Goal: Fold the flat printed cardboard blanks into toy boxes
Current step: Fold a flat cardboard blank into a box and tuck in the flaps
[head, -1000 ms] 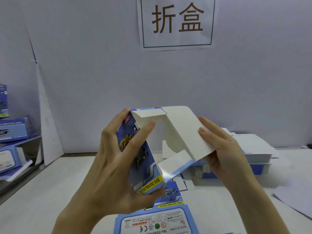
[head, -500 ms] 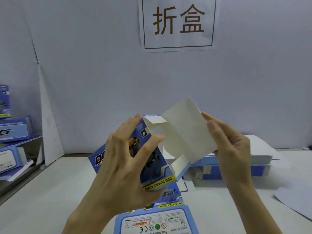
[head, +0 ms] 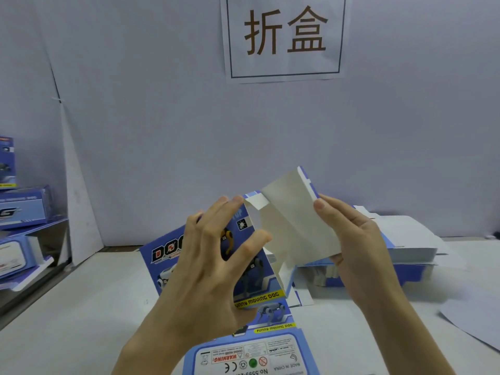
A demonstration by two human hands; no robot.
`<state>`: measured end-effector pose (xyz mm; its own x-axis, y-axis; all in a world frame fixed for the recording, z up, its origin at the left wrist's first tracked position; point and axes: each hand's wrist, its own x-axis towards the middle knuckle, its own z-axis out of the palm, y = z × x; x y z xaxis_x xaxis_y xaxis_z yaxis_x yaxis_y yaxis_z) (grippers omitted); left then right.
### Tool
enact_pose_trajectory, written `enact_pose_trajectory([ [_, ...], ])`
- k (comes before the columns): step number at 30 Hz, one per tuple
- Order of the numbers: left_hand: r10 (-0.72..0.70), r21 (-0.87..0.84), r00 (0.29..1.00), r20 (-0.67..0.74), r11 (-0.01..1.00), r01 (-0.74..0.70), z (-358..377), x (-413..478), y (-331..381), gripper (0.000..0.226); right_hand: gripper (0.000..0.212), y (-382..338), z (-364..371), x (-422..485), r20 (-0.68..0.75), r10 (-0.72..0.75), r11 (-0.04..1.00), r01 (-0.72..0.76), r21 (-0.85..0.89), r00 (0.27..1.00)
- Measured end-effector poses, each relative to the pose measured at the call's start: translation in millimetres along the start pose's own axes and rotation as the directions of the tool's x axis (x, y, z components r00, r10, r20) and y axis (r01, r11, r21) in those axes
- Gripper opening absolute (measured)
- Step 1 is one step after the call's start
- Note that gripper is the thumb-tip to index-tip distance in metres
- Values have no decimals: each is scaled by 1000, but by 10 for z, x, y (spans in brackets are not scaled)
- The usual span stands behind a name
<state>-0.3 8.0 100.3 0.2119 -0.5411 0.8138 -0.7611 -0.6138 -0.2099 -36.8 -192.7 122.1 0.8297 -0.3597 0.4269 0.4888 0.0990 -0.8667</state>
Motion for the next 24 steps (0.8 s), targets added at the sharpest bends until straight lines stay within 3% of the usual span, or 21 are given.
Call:
enact_pose_trajectory([
  [4,11,3,1000,3,1000,-11,33,-8,13,78,9,11,7,-12,-125,-133,989,124,-84,983],
  [6,-14,5,1000,-14,1000,14,19,-10,-23,73,9,10,12,-14,-89,-171,982,163,-94,981],
  [9,-66,25,997,-28,998,66,-23,-11,-99,72,17,2,35,-39,176,-103,989,119,-84,979],
  [11,-96,14,995,-35,995,96,-50,-14,-126,72,28,11,72,-66,376,-37,991,82,-103,926],
  [14,-108,-31,993,-45,994,106,-64,-16,-119,69,39,63,186,-124,513,-56,970,167,-174,857],
  [24,-126,-76,979,-159,990,115,-54,11,-51,69,43,202,413,-221,433,-223,881,371,-294,873],
])
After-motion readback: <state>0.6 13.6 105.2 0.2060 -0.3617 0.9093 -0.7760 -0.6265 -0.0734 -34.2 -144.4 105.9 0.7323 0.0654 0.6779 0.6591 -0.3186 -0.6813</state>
